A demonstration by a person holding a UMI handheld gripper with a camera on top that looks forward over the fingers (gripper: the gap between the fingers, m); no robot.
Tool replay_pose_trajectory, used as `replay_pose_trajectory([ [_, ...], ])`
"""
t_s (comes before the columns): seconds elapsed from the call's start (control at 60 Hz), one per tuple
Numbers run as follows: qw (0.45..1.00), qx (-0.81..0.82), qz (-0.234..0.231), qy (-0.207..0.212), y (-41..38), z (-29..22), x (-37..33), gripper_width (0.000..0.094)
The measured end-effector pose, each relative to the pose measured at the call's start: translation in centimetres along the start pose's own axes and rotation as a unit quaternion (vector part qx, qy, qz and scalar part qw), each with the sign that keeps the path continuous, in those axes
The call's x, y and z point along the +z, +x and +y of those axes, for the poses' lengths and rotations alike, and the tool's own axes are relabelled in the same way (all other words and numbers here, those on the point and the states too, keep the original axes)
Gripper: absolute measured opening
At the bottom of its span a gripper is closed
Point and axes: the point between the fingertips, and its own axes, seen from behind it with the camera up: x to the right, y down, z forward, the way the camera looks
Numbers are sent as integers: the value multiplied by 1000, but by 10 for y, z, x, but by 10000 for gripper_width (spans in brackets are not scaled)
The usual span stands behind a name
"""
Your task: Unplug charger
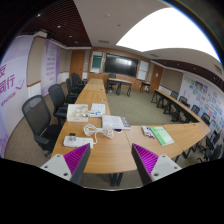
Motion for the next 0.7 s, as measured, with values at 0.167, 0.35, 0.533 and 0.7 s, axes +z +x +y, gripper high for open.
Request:
replay_pose_trajectory([
  [0.167, 1000, 3, -2, -19, -36, 11, -3, 856],
  [0.35, 998, 1, -12, -59, -61, 68, 33, 857],
  [0.533, 996, -17, -42, -81, -129, 131, 102, 865],
  [0.7, 996, -12, -80, -47, -208, 140, 179, 863],
])
